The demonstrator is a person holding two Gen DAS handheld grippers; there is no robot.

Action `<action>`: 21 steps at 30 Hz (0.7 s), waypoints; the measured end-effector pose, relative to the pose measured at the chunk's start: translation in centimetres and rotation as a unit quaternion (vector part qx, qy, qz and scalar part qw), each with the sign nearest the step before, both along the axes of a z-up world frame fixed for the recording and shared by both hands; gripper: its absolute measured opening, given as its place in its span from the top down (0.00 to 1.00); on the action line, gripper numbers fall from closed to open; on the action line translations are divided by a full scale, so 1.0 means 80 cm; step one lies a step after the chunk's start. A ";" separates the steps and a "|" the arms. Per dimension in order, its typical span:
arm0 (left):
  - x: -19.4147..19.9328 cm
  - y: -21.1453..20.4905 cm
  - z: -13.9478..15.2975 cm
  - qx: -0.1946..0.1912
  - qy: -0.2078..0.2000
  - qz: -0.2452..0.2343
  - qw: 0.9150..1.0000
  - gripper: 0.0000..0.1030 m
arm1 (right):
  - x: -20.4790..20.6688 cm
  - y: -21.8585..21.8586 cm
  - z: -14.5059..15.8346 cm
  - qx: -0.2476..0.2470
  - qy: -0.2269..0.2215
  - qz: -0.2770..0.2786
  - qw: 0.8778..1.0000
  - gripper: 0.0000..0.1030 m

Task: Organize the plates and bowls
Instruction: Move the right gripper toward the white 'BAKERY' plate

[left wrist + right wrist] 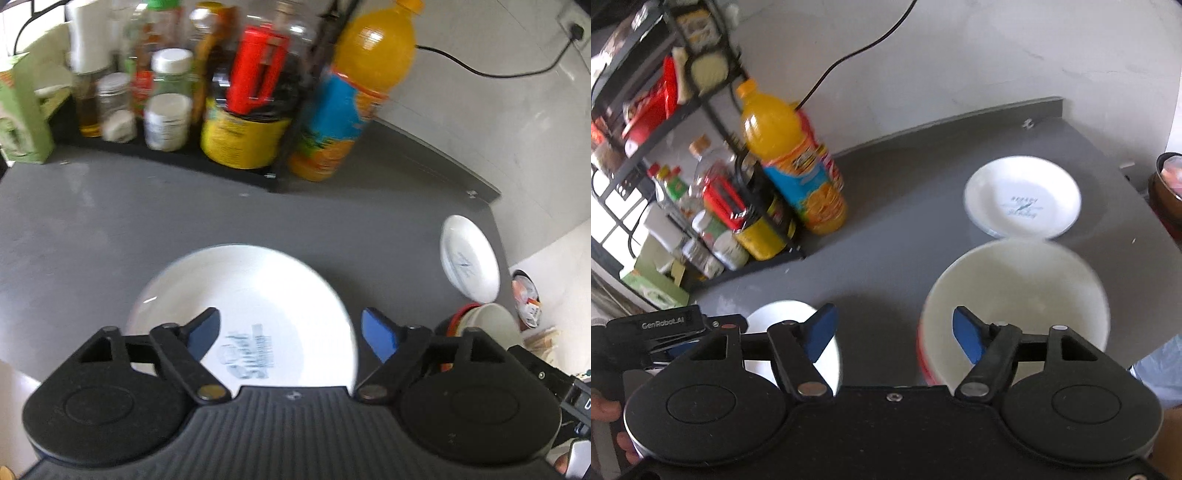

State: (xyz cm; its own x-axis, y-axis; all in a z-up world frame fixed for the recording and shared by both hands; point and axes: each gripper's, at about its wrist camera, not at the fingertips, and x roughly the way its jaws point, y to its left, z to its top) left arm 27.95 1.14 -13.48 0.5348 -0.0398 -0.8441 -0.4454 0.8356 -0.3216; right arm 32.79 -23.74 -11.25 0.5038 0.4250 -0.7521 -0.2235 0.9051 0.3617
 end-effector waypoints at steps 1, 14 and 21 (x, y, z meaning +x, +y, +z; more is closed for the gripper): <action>0.010 -0.009 0.002 0.000 -0.002 -0.002 1.000 0.17 | 0.006 -0.008 0.001 0.002 -0.002 -0.002 1.000 0.25; 0.152 -0.142 0.025 0.015 -0.014 -0.056 0.998 0.09 | 0.113 -0.132 -0.014 0.028 -0.008 -0.031 0.999 0.06; 0.216 -0.180 0.010 0.007 -0.018 -0.050 0.999 0.12 | 0.163 -0.178 -0.055 0.026 0.006 -0.034 0.999 0.07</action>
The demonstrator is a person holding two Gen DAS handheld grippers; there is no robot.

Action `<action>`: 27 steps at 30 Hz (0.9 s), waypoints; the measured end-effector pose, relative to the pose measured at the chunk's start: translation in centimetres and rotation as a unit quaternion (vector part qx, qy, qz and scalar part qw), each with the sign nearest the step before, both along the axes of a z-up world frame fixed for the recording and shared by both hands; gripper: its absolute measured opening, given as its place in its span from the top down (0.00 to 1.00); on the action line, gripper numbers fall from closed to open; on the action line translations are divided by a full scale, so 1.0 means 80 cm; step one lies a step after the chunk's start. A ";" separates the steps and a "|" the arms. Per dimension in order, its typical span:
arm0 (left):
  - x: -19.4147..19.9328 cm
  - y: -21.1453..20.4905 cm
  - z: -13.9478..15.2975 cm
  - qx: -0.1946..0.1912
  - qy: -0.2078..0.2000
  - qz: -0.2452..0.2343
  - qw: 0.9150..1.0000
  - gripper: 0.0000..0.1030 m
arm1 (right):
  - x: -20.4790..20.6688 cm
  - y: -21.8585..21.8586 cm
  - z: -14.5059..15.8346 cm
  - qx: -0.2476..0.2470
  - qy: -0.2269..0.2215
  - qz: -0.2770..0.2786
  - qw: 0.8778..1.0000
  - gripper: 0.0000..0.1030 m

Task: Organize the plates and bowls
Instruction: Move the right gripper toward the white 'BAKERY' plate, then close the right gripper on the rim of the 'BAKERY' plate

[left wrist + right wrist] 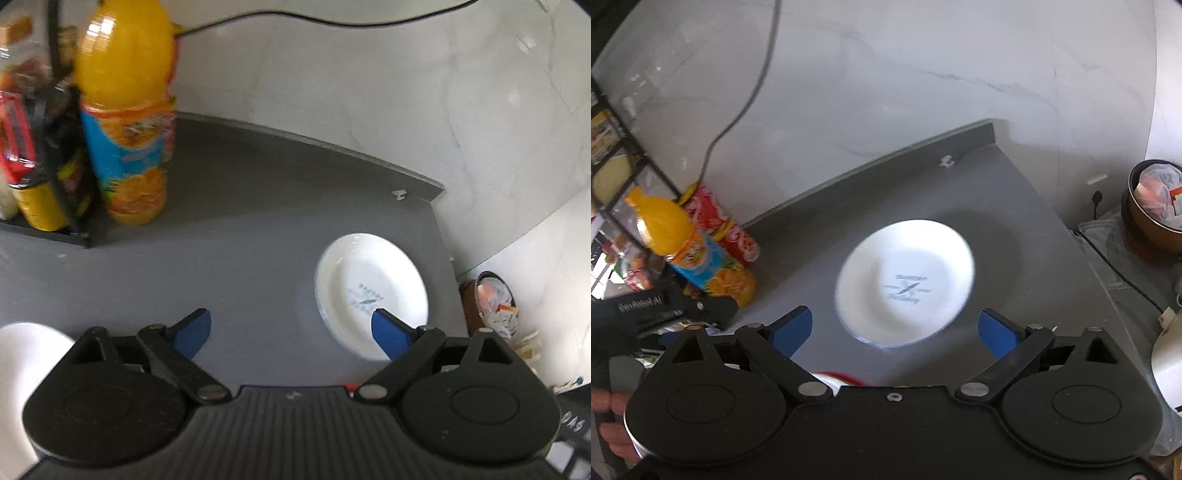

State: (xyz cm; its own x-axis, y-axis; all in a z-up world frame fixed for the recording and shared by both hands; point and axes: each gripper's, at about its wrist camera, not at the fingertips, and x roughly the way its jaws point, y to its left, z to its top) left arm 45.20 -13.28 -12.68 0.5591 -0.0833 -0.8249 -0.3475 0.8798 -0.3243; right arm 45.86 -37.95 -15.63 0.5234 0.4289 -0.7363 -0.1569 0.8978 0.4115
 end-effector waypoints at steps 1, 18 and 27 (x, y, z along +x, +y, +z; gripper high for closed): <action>0.009 -0.003 -0.005 -0.005 0.005 0.001 1.000 0.12 | 0.006 -0.005 -0.006 0.001 0.005 0.001 1.000 0.08; 0.105 -0.027 -0.085 -0.024 0.088 0.014 0.996 0.57 | 0.092 -0.034 -0.093 0.010 0.078 0.021 0.997 0.28; 0.134 -0.020 -0.119 -0.041 0.116 0.032 0.992 0.68 | 0.123 -0.027 -0.124 0.006 0.109 0.032 0.994 0.41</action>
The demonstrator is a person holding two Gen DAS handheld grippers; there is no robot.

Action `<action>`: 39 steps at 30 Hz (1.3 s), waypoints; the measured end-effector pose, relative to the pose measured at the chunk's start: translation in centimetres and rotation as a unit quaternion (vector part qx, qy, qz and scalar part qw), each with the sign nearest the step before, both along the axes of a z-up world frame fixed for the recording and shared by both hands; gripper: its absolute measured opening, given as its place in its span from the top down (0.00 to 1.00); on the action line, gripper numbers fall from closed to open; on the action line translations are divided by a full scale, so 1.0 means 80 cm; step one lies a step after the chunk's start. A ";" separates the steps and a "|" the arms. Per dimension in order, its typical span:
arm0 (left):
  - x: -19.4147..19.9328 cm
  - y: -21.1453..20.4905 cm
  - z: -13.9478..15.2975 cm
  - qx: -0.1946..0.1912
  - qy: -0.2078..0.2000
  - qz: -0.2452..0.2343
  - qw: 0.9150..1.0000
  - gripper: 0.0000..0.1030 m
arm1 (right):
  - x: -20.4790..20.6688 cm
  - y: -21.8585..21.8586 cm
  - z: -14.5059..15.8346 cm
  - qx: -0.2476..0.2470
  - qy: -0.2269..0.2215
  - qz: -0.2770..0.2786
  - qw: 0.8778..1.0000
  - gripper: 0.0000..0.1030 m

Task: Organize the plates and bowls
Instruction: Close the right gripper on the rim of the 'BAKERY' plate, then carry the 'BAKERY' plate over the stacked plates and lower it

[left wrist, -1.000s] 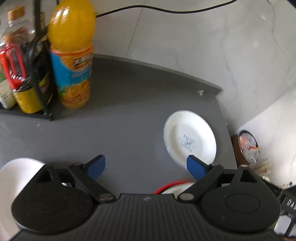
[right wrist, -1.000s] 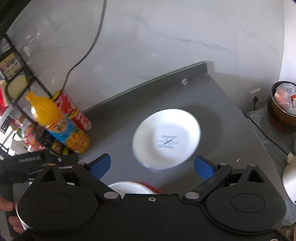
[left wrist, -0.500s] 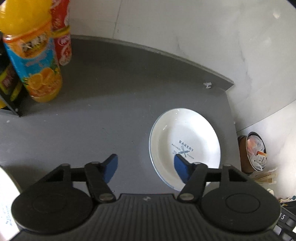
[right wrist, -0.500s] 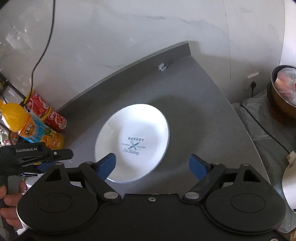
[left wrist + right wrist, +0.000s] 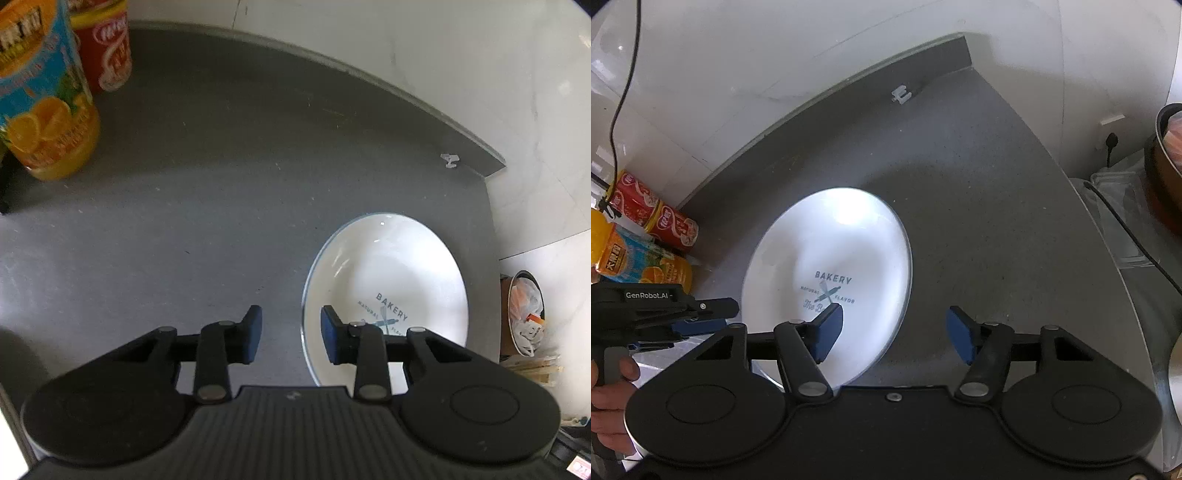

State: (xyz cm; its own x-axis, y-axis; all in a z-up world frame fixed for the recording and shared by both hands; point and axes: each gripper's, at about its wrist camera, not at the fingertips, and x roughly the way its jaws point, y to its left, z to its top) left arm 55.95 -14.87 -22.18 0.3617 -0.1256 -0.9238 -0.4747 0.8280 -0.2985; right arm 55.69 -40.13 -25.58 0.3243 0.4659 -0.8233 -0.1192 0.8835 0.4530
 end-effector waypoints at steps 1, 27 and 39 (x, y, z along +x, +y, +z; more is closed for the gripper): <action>0.003 0.000 -0.004 -0.005 0.006 0.003 1.000 0.69 | 0.003 0.000 -0.002 0.001 0.002 0.002 1.000 0.42; 0.037 -0.018 -0.036 -0.014 0.025 -0.014 1.000 0.88 | 0.024 0.022 -0.021 -0.026 -0.002 0.053 0.998 0.85; 0.004 0.003 0.023 -0.035 -0.041 -0.009 0.998 0.91 | 0.003 0.024 0.046 -0.019 -0.065 0.059 0.996 0.86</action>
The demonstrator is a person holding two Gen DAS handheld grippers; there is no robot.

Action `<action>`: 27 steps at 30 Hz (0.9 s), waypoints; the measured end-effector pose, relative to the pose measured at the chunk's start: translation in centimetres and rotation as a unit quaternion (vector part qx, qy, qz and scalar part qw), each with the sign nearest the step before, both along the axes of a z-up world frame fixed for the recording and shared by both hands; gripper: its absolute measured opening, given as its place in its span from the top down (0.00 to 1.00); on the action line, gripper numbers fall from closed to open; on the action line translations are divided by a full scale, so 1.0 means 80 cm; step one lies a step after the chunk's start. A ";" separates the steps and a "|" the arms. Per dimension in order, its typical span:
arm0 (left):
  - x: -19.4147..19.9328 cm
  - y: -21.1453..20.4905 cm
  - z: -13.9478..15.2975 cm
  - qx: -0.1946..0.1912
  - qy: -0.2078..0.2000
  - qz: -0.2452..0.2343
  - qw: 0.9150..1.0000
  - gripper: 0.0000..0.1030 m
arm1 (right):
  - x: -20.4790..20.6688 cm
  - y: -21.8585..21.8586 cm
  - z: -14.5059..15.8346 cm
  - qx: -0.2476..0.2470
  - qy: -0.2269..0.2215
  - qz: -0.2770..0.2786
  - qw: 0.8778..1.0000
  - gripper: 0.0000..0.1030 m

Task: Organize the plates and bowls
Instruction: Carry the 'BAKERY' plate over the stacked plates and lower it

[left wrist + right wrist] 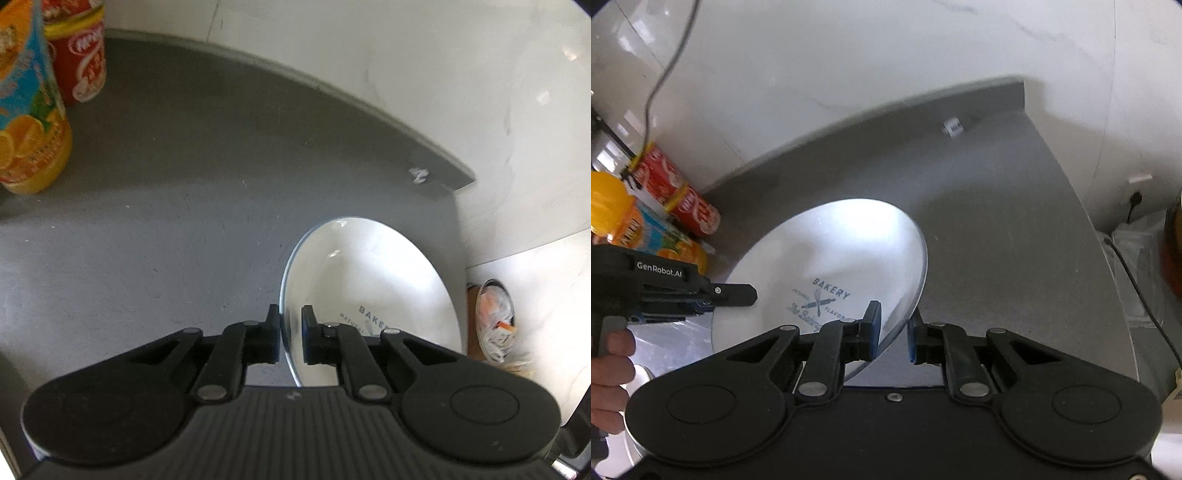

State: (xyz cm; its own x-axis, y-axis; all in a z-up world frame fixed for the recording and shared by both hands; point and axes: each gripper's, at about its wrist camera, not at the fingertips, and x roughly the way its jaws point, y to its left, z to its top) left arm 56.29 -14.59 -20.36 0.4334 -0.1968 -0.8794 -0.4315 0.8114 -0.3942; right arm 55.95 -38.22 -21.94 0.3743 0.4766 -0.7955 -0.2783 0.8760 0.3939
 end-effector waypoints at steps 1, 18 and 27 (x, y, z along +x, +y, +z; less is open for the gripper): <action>-0.004 0.003 0.006 -0.003 -0.007 0.001 1.000 0.91 | -0.004 0.001 0.008 0.003 -0.004 -0.001 1.000 0.86; -0.180 0.102 0.122 -0.008 -0.110 0.023 0.994 0.91 | -0.126 0.091 0.118 0.057 -0.058 0.006 0.997 0.86; -0.282 0.168 0.131 0.006 -0.108 0.045 0.993 0.91 | -0.211 0.159 0.117 0.063 -0.049 0.032 0.996 0.86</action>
